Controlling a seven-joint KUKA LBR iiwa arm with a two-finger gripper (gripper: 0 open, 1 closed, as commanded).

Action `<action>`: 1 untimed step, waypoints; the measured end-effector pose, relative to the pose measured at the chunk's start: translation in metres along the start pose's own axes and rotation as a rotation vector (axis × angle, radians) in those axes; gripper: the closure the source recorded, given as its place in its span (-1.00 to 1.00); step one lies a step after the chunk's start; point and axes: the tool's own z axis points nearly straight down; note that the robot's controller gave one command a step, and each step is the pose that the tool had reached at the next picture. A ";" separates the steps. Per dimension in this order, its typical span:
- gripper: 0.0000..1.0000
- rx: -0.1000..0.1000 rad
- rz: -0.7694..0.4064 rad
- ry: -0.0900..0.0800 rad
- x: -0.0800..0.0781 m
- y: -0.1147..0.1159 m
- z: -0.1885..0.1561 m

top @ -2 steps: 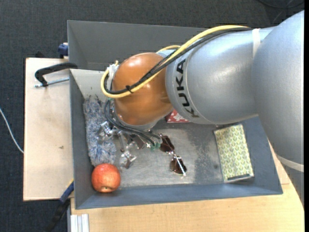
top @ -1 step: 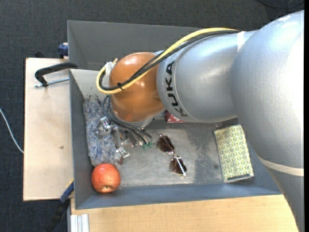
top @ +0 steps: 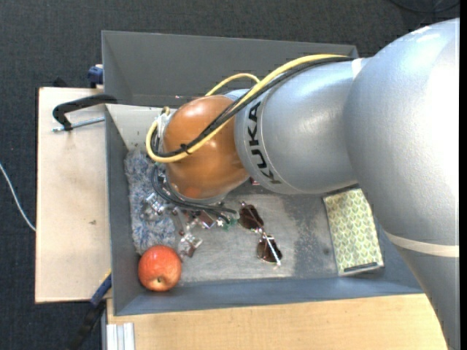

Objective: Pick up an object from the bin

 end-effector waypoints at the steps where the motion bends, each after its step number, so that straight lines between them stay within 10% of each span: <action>1: 1.00 -0.010 0.333 0.004 -0.026 -0.015 0.019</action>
Offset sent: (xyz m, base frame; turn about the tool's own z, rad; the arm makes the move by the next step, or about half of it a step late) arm 0.0000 0.0000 0.0000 0.0000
